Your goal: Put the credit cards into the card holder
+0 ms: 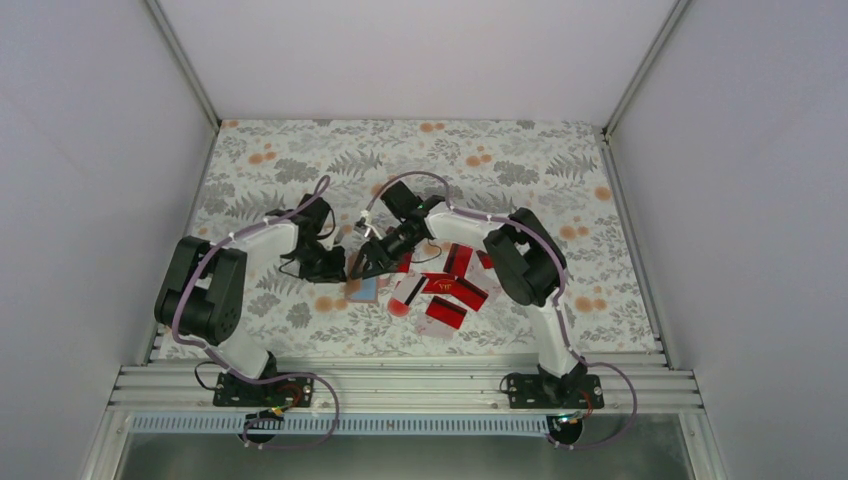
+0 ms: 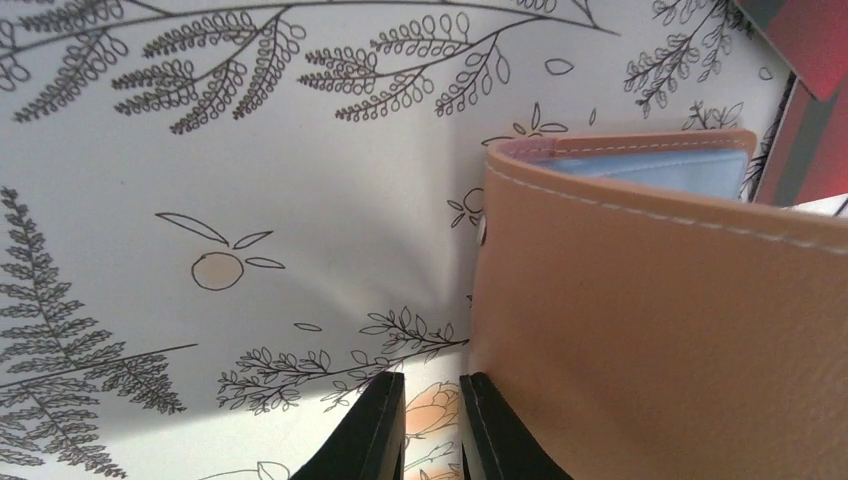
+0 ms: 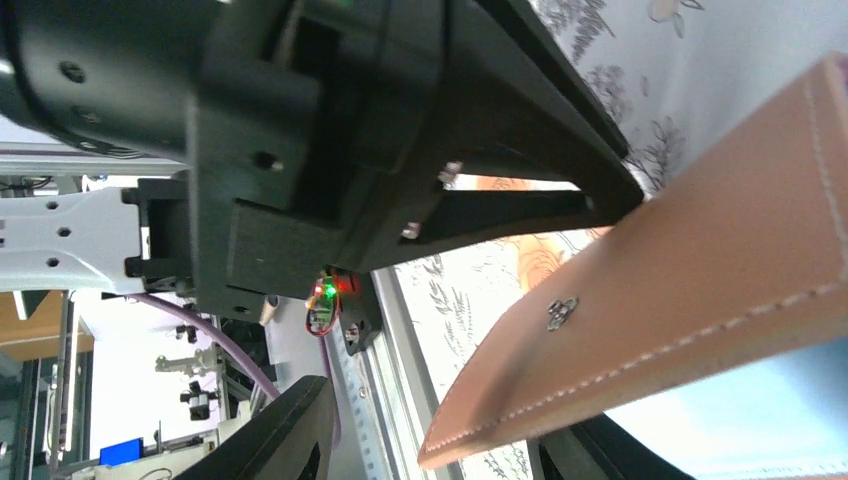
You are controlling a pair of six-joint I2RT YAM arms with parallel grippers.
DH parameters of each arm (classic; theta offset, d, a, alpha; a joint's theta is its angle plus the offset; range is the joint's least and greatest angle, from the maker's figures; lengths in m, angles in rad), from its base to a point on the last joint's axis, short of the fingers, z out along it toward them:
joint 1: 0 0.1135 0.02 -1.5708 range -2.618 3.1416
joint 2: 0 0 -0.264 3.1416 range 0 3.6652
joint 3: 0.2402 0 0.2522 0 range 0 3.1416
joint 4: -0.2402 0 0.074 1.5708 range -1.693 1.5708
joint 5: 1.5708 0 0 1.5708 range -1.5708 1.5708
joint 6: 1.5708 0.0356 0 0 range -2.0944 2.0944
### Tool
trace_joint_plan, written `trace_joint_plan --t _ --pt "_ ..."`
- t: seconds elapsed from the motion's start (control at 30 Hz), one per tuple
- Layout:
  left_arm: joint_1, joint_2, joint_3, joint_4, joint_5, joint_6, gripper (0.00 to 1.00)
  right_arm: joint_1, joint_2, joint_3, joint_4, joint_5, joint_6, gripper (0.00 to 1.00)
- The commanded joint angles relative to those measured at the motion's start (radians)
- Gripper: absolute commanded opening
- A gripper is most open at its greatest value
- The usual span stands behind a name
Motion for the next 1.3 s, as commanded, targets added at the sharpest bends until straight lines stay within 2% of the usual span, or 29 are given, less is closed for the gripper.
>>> trace_joint_plan --t 0.0,0.27,0.47,0.7,0.8,0.9,1.1,1.27 --pt "-0.004 -0.025 0.034 -0.028 0.003 0.008 0.17 0.016 -0.047 0.045 0.018 -0.060 -0.027 0.49" --pt "0.011 -0.086 0.091 -0.132 -0.112 -0.002 0.35 0.025 -0.010 0.105 0.022 -0.097 -0.032 0.50" --pt "0.057 -0.163 0.112 -0.202 -0.172 -0.011 0.36 0.031 0.049 0.156 0.015 -0.114 -0.035 0.51" --pt "0.090 -0.239 0.091 -0.223 -0.170 -0.020 0.36 0.035 0.105 0.215 0.005 -0.116 -0.026 0.51" --pt "0.091 -0.266 0.065 -0.208 -0.119 0.007 0.36 0.026 0.082 0.237 -0.081 0.046 -0.025 0.51" --pt "0.091 -0.269 0.028 -0.195 -0.119 0.015 0.36 0.001 -0.007 0.132 -0.094 0.187 0.023 0.53" --pt "0.087 -0.274 -0.024 -0.138 -0.059 -0.005 0.36 -0.006 -0.115 -0.057 -0.092 0.230 0.035 0.58" --pt "0.081 -0.262 -0.034 -0.120 -0.053 0.001 0.36 -0.042 -0.108 -0.067 -0.064 0.307 0.108 0.62"
